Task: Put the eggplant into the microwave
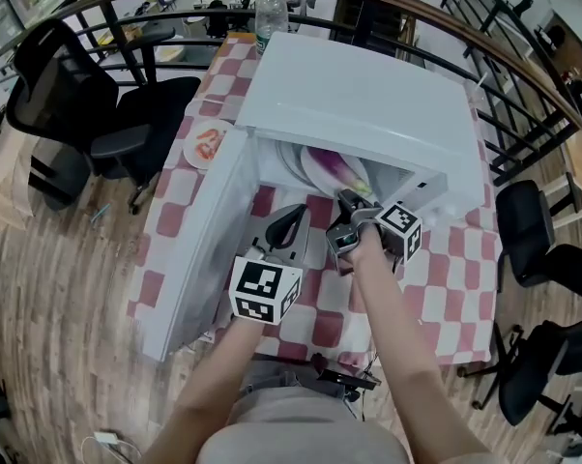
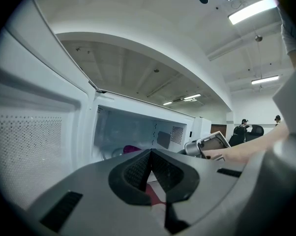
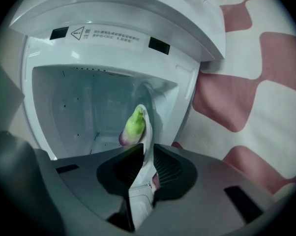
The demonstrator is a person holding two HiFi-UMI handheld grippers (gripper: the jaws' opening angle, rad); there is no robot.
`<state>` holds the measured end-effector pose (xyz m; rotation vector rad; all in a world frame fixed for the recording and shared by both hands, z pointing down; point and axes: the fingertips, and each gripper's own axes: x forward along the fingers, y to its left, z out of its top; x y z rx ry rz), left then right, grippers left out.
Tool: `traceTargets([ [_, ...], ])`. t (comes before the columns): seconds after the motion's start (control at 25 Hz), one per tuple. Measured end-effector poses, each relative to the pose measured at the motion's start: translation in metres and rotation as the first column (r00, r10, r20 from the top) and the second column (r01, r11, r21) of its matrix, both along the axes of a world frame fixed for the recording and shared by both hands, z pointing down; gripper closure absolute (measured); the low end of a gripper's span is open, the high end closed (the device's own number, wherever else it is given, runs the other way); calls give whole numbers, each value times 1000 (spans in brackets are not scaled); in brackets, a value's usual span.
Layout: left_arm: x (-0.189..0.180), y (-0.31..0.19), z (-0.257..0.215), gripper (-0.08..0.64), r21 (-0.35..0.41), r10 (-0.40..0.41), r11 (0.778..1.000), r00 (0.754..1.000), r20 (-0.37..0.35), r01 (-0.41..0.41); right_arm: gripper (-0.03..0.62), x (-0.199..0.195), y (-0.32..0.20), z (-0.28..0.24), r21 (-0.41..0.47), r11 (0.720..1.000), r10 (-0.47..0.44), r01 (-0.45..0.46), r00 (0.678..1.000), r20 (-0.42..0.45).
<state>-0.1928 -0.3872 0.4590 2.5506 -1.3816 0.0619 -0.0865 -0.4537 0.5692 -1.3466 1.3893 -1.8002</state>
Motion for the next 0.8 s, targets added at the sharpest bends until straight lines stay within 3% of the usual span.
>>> traceTargets([
  [0.16, -3, -1, -2, 561, -7, -6, 1000, 1000, -2, 5, 471, -1, 0, 4, -39, 999, -6, 5, 1000, -8],
  [0.4, -4, 0, -4, 561, -13, -18, 1000, 1000, -13, 18, 393, 1, 7, -5, 10, 1000, 17, -17, 999, 28],
  [0.8, -4, -4, -5, 561, -20, -38, 999, 998, -43, 37, 388, 14, 23, 10, -35, 998, 48, -49, 999, -25],
])
